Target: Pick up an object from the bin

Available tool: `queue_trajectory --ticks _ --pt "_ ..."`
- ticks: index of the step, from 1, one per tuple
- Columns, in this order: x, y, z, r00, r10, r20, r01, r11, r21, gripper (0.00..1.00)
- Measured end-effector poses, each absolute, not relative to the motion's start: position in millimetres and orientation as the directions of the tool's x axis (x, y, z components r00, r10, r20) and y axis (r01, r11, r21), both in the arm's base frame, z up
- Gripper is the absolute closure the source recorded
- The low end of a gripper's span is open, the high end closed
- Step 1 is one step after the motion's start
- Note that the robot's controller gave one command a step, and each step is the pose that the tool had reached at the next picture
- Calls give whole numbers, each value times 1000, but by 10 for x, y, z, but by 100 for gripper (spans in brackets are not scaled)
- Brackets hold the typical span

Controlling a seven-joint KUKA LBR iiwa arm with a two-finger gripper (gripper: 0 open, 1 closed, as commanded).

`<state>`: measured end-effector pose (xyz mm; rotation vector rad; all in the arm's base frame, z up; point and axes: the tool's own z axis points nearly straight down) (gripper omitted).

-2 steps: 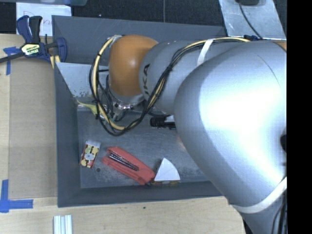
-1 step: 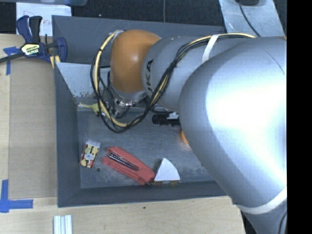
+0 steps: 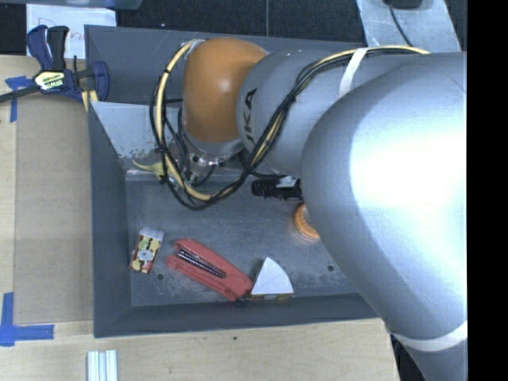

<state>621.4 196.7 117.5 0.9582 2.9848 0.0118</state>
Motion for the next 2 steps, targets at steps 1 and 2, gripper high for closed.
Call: queue_trajectory --ticks 1,2 --pt "6220 1964 1277 -813 583 -6 582 813 12 100" --pt "6218 1960 1431 -813 582 -5 582 813 10 100"
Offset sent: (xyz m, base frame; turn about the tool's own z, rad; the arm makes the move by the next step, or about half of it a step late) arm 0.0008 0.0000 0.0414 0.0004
